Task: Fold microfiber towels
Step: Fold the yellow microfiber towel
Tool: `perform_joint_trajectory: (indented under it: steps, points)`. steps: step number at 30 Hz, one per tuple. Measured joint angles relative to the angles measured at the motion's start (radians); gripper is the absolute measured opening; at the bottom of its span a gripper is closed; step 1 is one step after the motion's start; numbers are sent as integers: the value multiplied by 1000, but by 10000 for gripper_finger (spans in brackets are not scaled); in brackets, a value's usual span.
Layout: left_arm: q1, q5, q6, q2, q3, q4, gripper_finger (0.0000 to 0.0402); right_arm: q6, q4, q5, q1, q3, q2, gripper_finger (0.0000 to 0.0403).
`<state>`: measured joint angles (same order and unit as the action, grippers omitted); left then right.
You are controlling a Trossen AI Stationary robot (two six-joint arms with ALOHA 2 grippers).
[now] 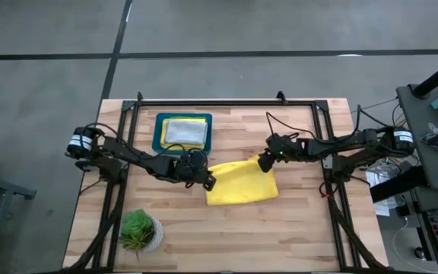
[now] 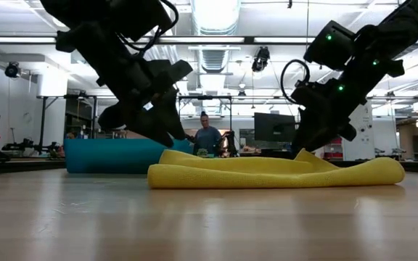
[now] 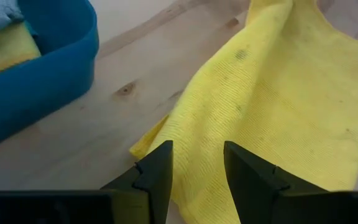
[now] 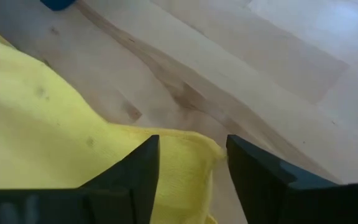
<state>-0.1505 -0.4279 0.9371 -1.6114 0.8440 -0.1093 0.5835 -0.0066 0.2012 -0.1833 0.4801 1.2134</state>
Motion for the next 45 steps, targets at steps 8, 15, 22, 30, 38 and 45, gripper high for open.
perform_joint_trajectory:
  steps: [8, 15, 22, 30, 38, 45]
  points:
    - [10, -3, 0, -30, -2, 29, 127, 0, 0, 0, 0, 0, 2, 92]
    - [14, -4, -2, -76, 1, 117, 127, -32, -2, 0, 2, -1, 2, 31]
    - [14, 34, -64, -57, 1, 113, 127, -151, 20, -166, 3, 2, -9, 18]
    - [12, 79, -80, 39, -1, 20, 127, -202, -38, -267, 32, 3, -104, 17]
    - [7, 128, -81, 33, -45, 53, 147, -296, -115, -542, 164, -7, -165, 17]
    - [7, 57, -26, 20, -84, 112, 197, -256, -114, -541, 298, -7, -142, 17]
